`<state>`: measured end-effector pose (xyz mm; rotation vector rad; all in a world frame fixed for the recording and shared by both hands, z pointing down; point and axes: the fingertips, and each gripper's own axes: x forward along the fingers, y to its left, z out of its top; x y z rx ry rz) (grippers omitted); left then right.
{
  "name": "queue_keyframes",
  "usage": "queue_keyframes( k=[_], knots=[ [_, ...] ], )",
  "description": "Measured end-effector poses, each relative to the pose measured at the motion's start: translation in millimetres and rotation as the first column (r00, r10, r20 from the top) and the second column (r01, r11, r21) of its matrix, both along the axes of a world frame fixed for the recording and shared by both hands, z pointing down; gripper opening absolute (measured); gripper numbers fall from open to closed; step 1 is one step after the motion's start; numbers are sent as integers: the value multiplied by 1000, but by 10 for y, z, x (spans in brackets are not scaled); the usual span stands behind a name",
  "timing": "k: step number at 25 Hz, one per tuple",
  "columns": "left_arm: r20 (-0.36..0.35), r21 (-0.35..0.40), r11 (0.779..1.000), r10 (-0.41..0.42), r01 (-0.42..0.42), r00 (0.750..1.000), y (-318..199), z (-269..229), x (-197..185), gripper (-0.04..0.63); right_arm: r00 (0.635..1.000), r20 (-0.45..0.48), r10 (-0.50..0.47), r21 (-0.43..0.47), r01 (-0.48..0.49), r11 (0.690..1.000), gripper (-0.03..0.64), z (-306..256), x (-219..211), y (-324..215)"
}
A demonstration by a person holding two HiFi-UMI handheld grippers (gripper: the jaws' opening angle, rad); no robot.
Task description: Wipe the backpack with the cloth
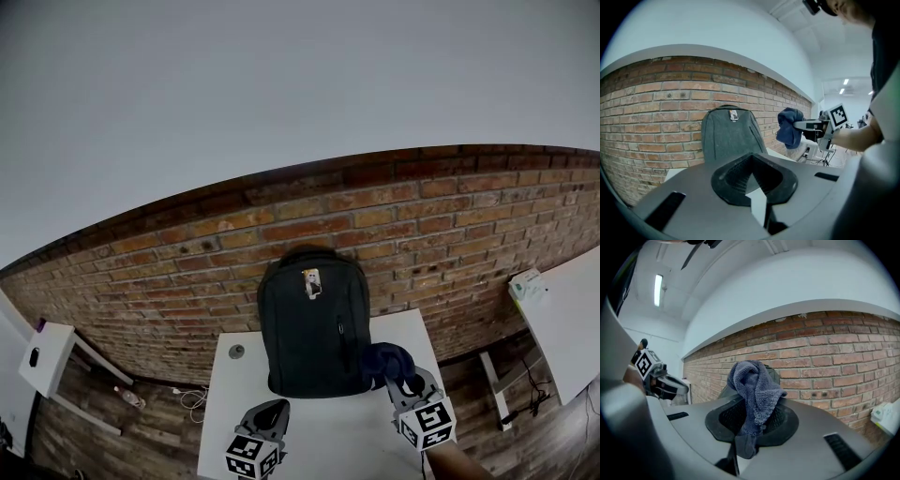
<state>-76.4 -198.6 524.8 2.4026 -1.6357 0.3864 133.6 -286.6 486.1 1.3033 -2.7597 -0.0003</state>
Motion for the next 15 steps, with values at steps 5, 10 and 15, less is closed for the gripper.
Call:
queue_keyframes(
  k=[5, 10, 15],
  knots=[
    [-21, 19, 1000, -18, 18, 1000, 46, -90, -313, -18, 995, -95, 14, 81, -6, 997, 54, -256, -149, -315],
    [-56, 22, 999, -35, 36, 998, 81, -70, -609, -18, 977, -215, -8, 157, 43, 987, 54, -710, -460, -852],
    [-69, 23, 999, -45, 47, 997, 151, -16, -863, -18, 945, -328, 12, 206, 60, 977, 54, -1011, -717, -1352]
  ],
)
